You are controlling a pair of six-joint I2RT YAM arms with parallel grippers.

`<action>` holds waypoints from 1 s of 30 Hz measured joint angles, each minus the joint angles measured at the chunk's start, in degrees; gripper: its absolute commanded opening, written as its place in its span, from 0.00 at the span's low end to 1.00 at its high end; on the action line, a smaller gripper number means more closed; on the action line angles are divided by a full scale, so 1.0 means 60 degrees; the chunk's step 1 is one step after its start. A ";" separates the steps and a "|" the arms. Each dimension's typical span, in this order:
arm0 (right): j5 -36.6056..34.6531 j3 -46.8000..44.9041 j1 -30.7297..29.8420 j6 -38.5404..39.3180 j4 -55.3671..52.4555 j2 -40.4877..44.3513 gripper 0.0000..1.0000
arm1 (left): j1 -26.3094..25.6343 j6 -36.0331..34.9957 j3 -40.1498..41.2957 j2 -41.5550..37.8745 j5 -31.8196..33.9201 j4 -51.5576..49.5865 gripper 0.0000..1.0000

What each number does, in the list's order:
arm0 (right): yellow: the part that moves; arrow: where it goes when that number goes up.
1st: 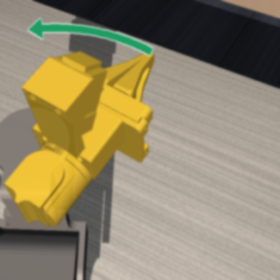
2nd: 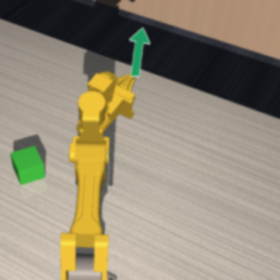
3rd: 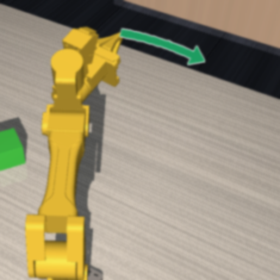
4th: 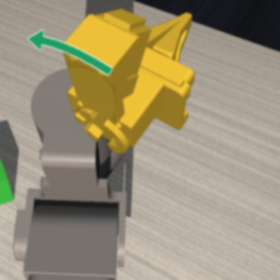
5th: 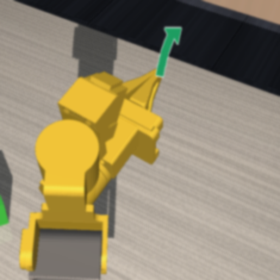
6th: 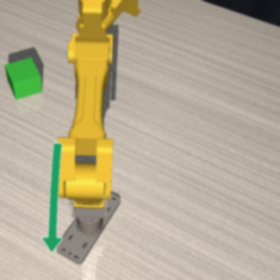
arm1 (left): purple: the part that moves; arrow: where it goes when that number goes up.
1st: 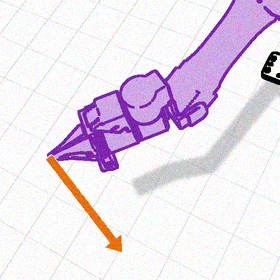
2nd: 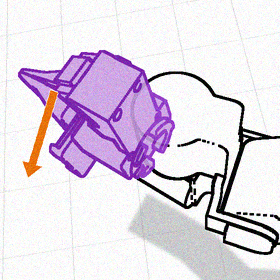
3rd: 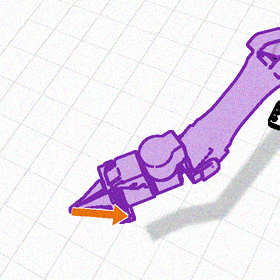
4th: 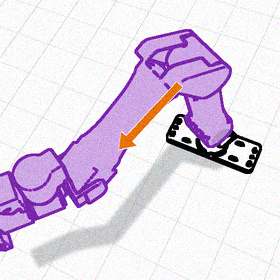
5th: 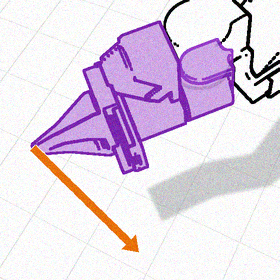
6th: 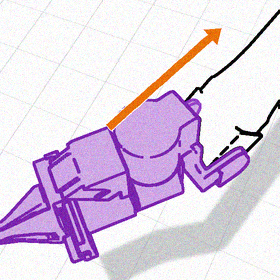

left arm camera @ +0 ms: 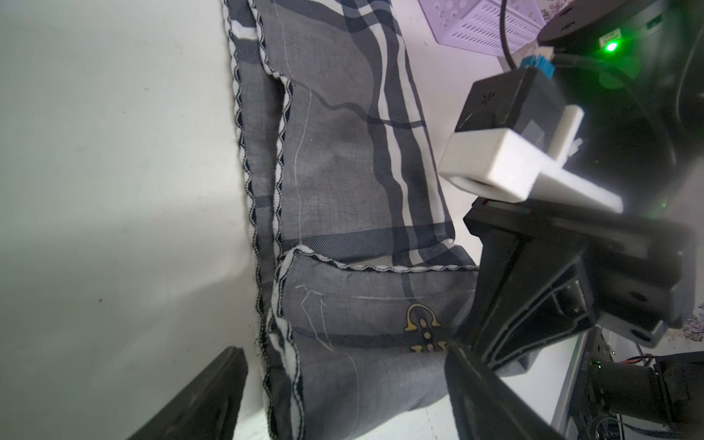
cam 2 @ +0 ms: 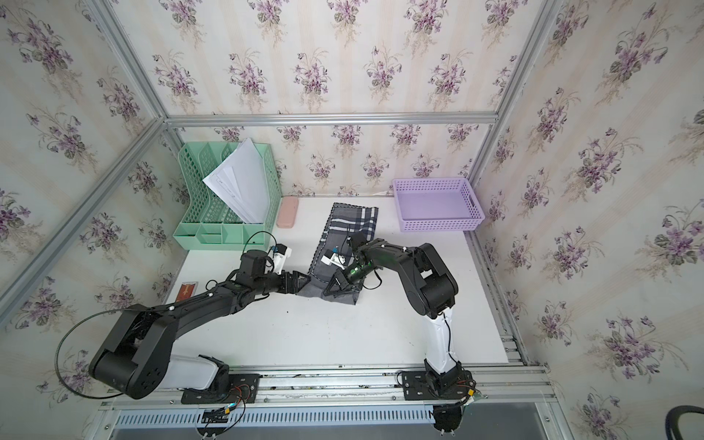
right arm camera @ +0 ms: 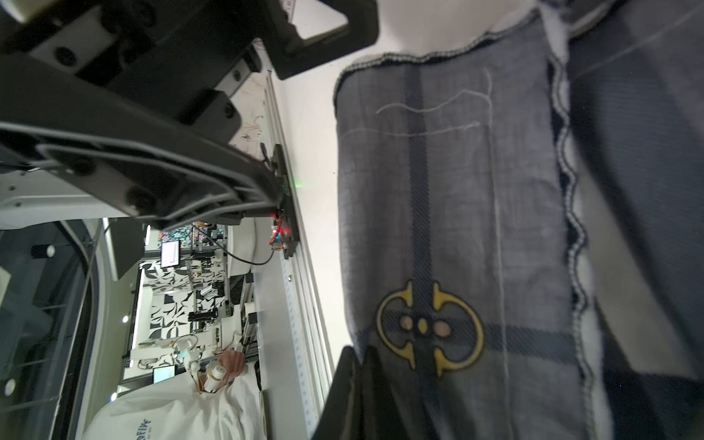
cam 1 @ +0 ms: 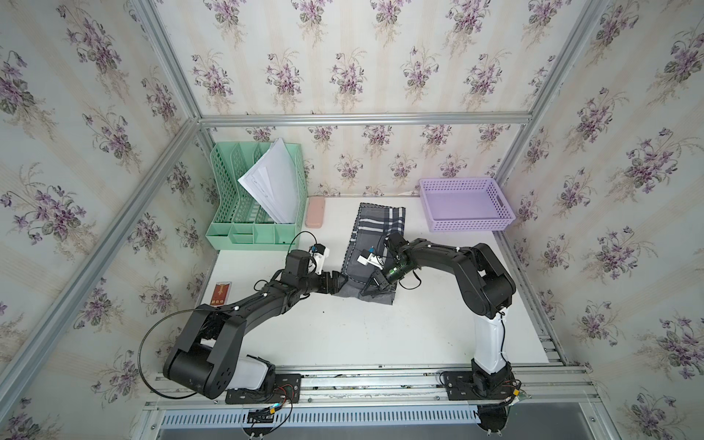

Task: Roll up the pillowcase
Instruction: Roll the pillowcase at the center of the board.

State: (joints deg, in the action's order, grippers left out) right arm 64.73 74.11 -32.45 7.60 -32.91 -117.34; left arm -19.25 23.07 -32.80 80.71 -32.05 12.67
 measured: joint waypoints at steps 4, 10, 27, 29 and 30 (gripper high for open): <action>0.0769 0.0080 0.0240 0.0229 -0.0270 -0.0226 0.00 | 0.0007 -0.0040 -0.0018 0.0317 -0.0109 0.0342 0.87; 0.1195 0.0572 0.1246 0.0277 -0.0608 -0.1031 0.00 | 0.0007 -0.0277 -0.0477 0.0991 -0.0062 0.0546 0.87; -0.0681 0.1614 0.1902 -0.0302 -0.0430 -0.1891 0.56 | -0.0109 -0.0310 -0.1530 0.3279 -0.0546 0.1191 0.23; -0.1610 0.1202 0.1800 -0.0532 0.0117 -0.1002 0.74 | -0.0109 -0.0306 -0.1792 0.3377 -0.0470 0.0805 0.24; -0.2248 0.0856 0.1698 -0.0594 0.0470 -0.0346 0.79 | -0.0109 -0.0306 -0.1931 0.3402 -0.0426 0.0605 0.24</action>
State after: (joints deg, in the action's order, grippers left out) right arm 51.24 79.24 -22.26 4.03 -30.09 -119.42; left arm -19.90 21.23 -44.38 101.12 -34.61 16.29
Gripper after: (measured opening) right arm 0.663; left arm 0.237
